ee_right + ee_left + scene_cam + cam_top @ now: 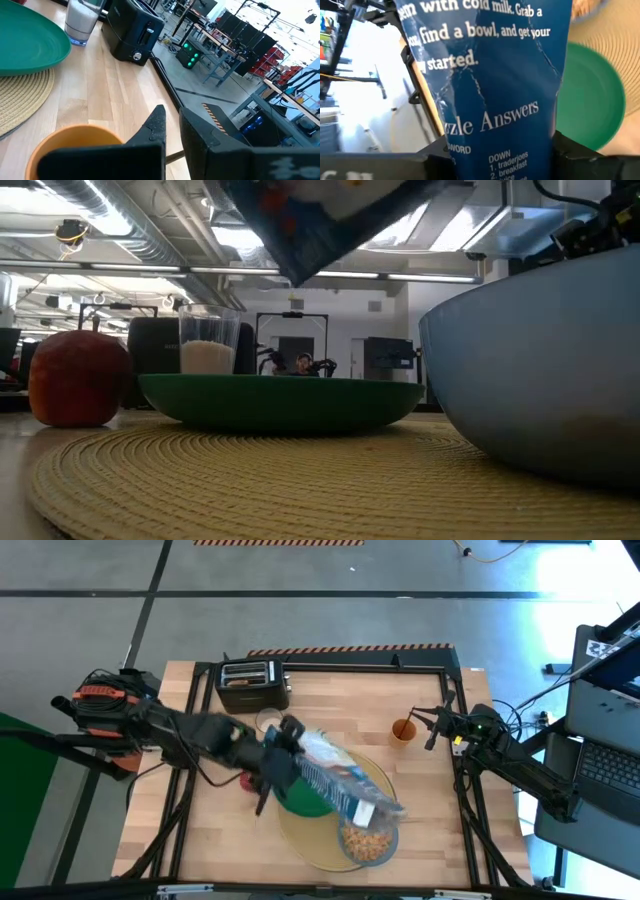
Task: Arrange a breakfast setting
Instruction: Pour the cereal into the blue bowl
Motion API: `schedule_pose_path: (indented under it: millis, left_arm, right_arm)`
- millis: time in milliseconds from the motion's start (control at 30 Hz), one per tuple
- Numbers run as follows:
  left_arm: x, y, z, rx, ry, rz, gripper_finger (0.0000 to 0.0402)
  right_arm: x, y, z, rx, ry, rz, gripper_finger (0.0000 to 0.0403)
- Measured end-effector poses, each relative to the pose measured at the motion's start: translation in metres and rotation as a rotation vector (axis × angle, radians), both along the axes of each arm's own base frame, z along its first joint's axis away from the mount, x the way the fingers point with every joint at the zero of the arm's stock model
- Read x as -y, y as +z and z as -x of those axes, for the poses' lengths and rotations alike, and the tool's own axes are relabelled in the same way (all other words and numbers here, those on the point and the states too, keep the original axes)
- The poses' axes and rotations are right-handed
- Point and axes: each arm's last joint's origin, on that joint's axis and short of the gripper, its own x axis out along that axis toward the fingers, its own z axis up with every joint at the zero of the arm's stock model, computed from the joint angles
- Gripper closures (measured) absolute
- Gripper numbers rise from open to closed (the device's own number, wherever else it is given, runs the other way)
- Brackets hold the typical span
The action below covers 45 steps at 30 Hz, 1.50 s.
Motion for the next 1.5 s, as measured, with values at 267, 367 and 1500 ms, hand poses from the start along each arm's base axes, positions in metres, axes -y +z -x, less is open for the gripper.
schedule_pose_path:
  millis: [267, 367, 1500]
  left_arm:
    - [-0.053, 0.019, -0.002, 0.084, 0.018, 0.144, 0.0262]
    - [-0.077, 0.021, -0.007, 0.113, 0.027, 0.203, 0.0262]
    - [-0.323, -0.152, -0.033, 0.956, 0.003, 0.652, 0.0269]
  right_arm:
    - [0.000, 0.004, -0.001, 0.035, 0.009, 0.023, 0.0372]
    - [0.000, 0.004, -0.001, 0.036, 0.011, 0.024, 0.0372]
    - [-0.001, 0.013, -0.001, 0.115, 0.043, 0.071, 0.0372]
